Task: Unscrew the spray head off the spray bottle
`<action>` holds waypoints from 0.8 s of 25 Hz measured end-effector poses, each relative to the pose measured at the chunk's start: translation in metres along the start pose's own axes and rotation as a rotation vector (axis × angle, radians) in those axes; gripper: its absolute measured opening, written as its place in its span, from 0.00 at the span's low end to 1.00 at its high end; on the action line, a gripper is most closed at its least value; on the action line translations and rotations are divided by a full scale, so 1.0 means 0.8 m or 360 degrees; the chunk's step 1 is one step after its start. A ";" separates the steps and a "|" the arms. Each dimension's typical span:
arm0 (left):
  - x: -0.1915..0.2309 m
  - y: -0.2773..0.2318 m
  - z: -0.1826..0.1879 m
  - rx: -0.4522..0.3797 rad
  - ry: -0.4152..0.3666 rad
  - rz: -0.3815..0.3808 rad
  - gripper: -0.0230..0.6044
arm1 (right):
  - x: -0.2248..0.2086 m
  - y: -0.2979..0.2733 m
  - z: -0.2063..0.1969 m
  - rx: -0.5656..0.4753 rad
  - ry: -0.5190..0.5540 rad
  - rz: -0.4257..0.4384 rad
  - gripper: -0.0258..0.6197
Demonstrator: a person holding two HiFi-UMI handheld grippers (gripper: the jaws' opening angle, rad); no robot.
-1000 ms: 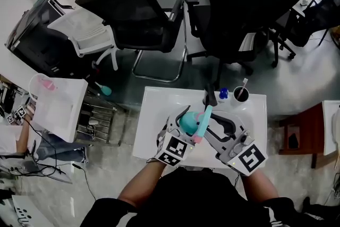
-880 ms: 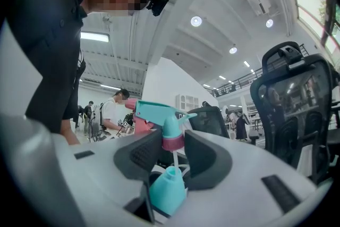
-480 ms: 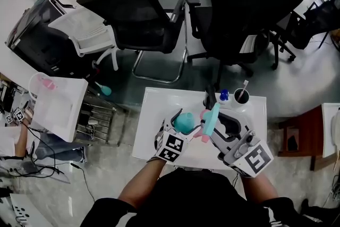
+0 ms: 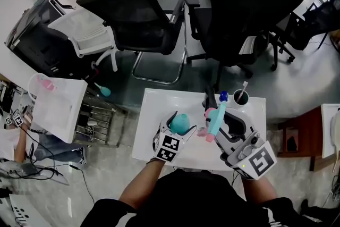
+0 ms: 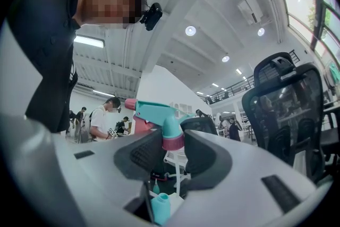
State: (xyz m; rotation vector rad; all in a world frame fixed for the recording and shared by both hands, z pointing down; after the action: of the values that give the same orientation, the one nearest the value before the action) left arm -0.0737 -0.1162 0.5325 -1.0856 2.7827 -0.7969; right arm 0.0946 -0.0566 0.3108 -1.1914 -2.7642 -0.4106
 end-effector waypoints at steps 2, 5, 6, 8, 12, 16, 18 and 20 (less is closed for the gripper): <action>0.002 0.005 0.009 -0.0033 0.0002 0.0015 0.68 | -0.003 0.001 -0.001 0.0003 0.0022 -0.0027 0.25; 0.004 0.013 0.026 -0.0077 -0.0016 0.0032 0.68 | -0.009 0.003 -0.002 -0.0009 0.0054 -0.0077 0.25; 0.005 0.015 0.030 -0.0091 -0.0019 0.0037 0.68 | -0.011 0.003 -0.003 -0.0018 0.0057 -0.0090 0.25; 0.008 0.018 0.037 -0.0113 -0.0020 0.0047 0.68 | -0.014 0.005 -0.006 -0.0017 0.0053 -0.0101 0.25; 0.012 0.023 0.041 -0.0131 -0.0007 0.0063 0.68 | -0.014 0.010 -0.016 0.0021 0.0049 -0.0112 0.25; 0.015 0.027 0.046 -0.0160 -0.0008 0.0081 0.68 | -0.014 0.015 -0.027 0.0071 0.0025 -0.0131 0.25; 0.017 0.029 0.050 -0.0187 -0.0004 0.0086 0.68 | -0.016 0.020 -0.036 0.0110 0.0002 -0.0165 0.25; 0.017 0.033 0.054 -0.0213 0.0002 0.0088 0.68 | -0.016 0.027 -0.045 0.0146 -0.0034 -0.0205 0.25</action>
State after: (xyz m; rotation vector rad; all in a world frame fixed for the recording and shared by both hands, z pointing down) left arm -0.0904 -0.1278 0.4845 -1.0213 2.8894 -0.6141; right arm 0.1192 -0.0617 0.3474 -1.0072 -2.8535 -0.2802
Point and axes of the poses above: the fingertips, and each gripper's own axes: y backward along the fingers, x to its left, z out of its top, the point moved 8 cm from there along y, backward along the fingers, and after that the axes turned 12 degrees about y, right-handed, at the moved point
